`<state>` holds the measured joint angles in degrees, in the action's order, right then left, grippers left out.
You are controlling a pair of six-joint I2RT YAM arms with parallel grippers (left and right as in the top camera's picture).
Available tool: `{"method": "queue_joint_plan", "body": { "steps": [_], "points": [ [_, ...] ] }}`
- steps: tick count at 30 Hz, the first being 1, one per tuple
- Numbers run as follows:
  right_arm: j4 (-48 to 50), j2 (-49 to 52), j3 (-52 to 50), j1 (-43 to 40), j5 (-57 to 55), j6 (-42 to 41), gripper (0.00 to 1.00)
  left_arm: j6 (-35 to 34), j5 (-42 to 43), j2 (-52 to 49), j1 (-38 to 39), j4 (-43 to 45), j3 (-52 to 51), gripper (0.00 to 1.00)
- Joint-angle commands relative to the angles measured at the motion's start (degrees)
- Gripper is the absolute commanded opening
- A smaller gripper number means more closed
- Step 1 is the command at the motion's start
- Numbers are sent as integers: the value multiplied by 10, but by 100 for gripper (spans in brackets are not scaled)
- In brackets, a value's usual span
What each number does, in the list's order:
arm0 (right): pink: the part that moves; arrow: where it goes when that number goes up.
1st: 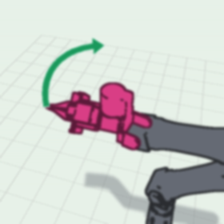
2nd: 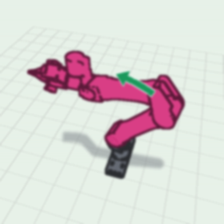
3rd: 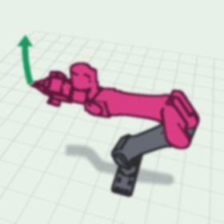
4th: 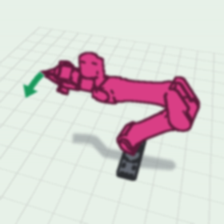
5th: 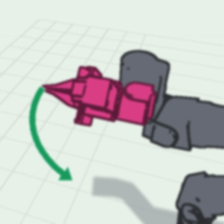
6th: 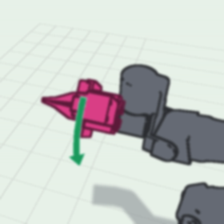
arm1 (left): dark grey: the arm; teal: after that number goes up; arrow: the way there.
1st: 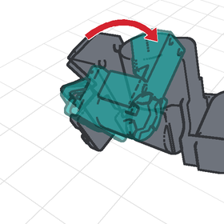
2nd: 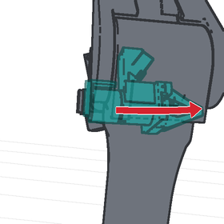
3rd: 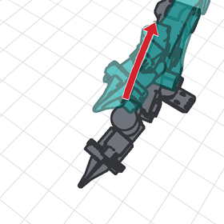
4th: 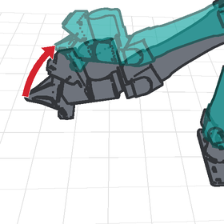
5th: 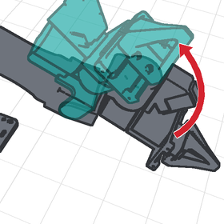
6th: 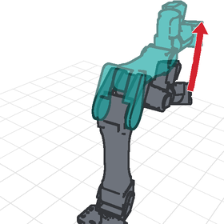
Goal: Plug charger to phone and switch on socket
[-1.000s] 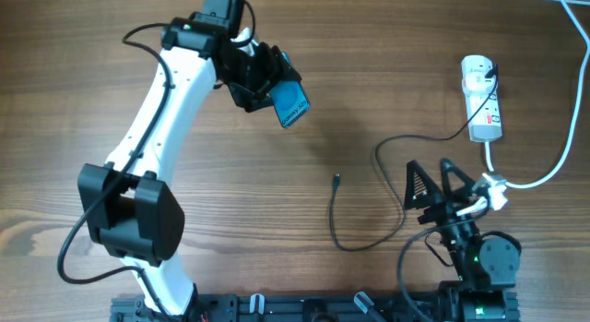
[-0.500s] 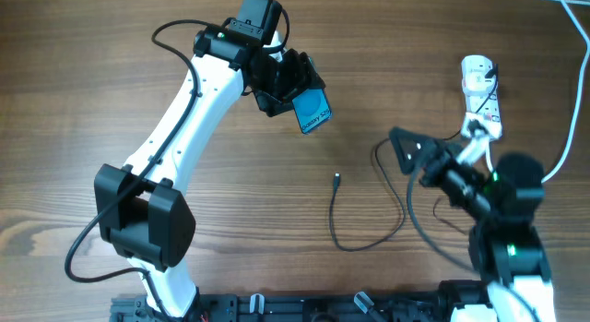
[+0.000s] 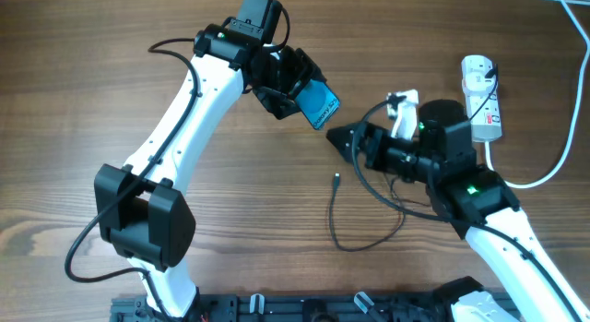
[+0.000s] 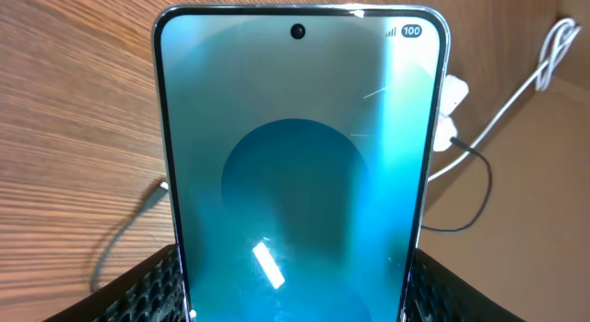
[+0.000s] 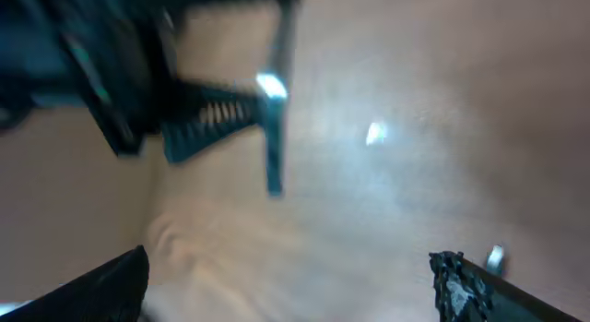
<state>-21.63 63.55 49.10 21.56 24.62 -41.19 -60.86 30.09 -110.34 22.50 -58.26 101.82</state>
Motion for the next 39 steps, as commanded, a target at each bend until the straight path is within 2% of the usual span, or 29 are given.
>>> {"method": "queue_joint_plan", "body": {
  "steps": [1, 9, 11, 12, 13, 16, 20, 22, 26, 27, 33, 39],
  "points": [
    [11, 1, 24, 33, -145, 20, 100, -42, 54, 21, 3, 11, 5, 72],
    [42, 38, 24, 90, -259, 20, 91, -71, 100, 21, 18, 23, 5, 73],
    [57, 41, 24, 90, -270, 22, 82, -71, 100, 21, 18, 23, 5, 72],
    [63, 41, 24, 90, -277, 22, 72, -71, 100, 21, 18, 23, 5, 72],
    [70, 41, 24, 90, -284, 22, 66, -71, 102, 21, 18, 23, 5, 72],
    [76, 42, 24, 90, -291, 22, 64, -71, 104, 21, 18, 23, 5, 72],
    [83, 52, 24, 90, -280, 22, 57, -71, 104, 21, 18, 24, 5, 73],
    [91, 64, 24, 90, -266, 20, 49, -71, 104, 21, 18, 24, 5, 73],
    [110, 65, 24, 90, -250, 19, 43, -71, 104, 21, 18, 24, 5, 73],
    [110, 65, 24, 90, -250, 18, 38, -71, 103, 21, 18, 24, 5, 73],
    [113, 65, 24, 90, -245, -4, 36, -71, 104, 21, 18, 24, 5, 73],
    [119, 65, 24, 90, -234, -9, 29, -71, 104, 21, 18, 24, 5, 73]
  ]
}}
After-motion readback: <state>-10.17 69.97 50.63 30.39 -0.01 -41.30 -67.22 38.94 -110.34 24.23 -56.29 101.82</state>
